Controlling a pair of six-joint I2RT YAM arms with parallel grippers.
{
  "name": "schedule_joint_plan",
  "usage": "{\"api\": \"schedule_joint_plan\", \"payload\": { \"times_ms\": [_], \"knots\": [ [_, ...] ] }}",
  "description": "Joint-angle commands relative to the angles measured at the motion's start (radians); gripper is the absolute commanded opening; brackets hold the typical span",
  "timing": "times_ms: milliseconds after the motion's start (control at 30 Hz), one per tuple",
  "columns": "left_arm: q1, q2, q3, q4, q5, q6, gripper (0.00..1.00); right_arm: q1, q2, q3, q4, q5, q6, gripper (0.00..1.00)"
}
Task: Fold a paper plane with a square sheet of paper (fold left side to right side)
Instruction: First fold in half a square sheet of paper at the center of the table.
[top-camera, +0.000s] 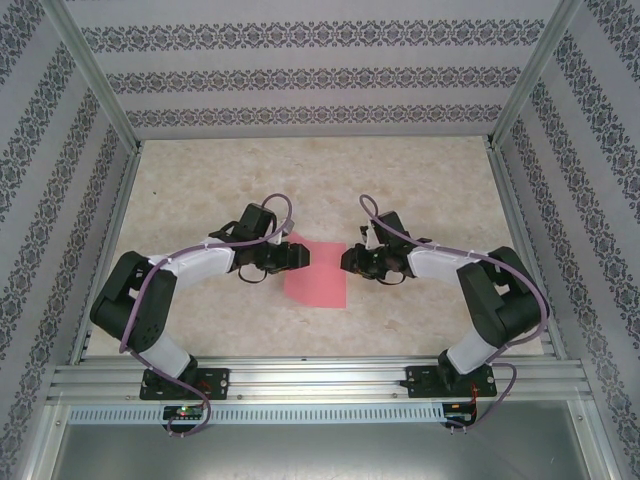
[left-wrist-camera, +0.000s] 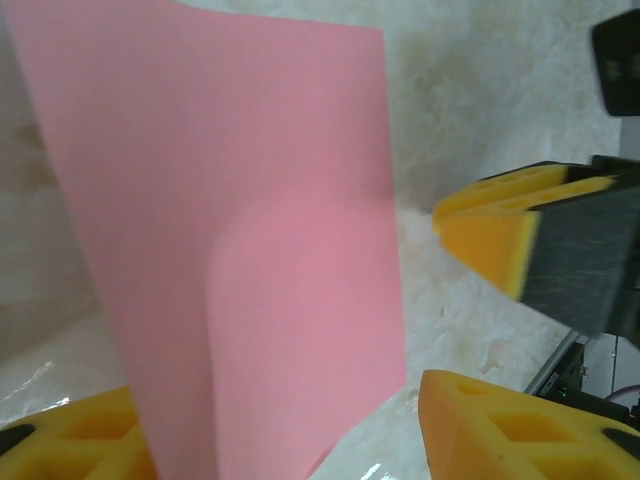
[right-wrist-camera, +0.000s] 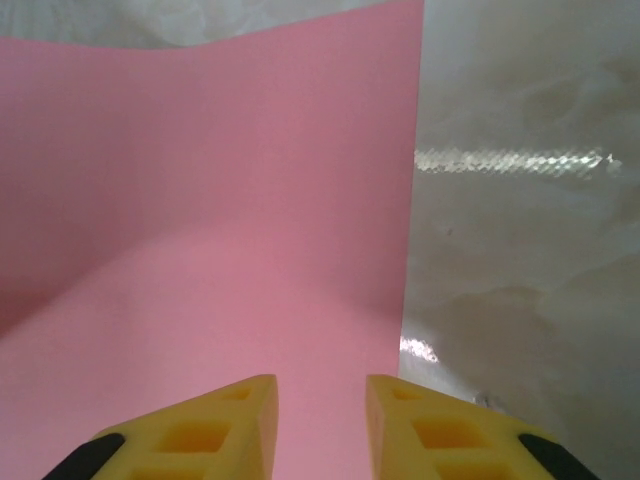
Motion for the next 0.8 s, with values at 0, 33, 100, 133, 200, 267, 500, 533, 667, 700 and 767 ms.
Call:
{"api": "schedule_joint_plan", "payload": {
  "times_ms": [0, 33, 100, 133, 200, 267, 500, 533, 667, 700, 767],
  "knots": [
    [-0.021, -0.027, 0.032, -0.018, 0.02, -0.017, 0.58, 0.014, 0.044, 0.034, 0.068, 0.002, 0.022, 0.27],
    [-0.027, -0.025, 0.033, -0.012, 0.023, -0.02, 0.58, 0.016, 0.055, 0.035, 0.074, 0.006, 0.025, 0.27],
    [-0.04, -0.018, 0.037, -0.002, 0.028, -0.027, 0.59, 0.019, 0.074, 0.035, 0.078, 0.011, 0.027, 0.25],
    [-0.047, -0.012, 0.041, 0.002, 0.029, -0.028, 0.59, 0.02, 0.083, 0.035, 0.08, 0.011, 0.026, 0.25],
    [-0.059, 0.003, 0.05, 0.008, 0.033, -0.031, 0.59, 0.021, 0.095, 0.037, 0.076, 0.013, 0.025, 0.25],
    [-0.07, 0.017, 0.058, 0.017, 0.034, -0.037, 0.59, 0.021, 0.104, 0.036, 0.068, 0.018, 0.02, 0.25],
    [-0.107, 0.08, 0.094, 0.049, 0.035, -0.049, 0.62, 0.014, 0.079, 0.011, 0.086, 0.037, 0.019, 0.26],
    [-0.112, 0.092, 0.098, 0.052, 0.034, -0.049, 0.62, 0.007, 0.062, 0.004, 0.095, 0.033, 0.023, 0.27],
    [-0.123, 0.12, 0.112, 0.066, 0.033, -0.055, 0.62, -0.048, -0.021, -0.04, 0.134, -0.004, 0.037, 0.32],
    [-0.125, 0.124, 0.115, 0.066, 0.032, -0.055, 0.62, -0.062, -0.041, -0.058, 0.155, -0.023, 0.047, 0.34],
    [-0.129, 0.133, 0.121, 0.07, 0.032, -0.056, 0.62, -0.093, -0.083, -0.101, 0.24, -0.08, 0.088, 0.4]
  ]
}}
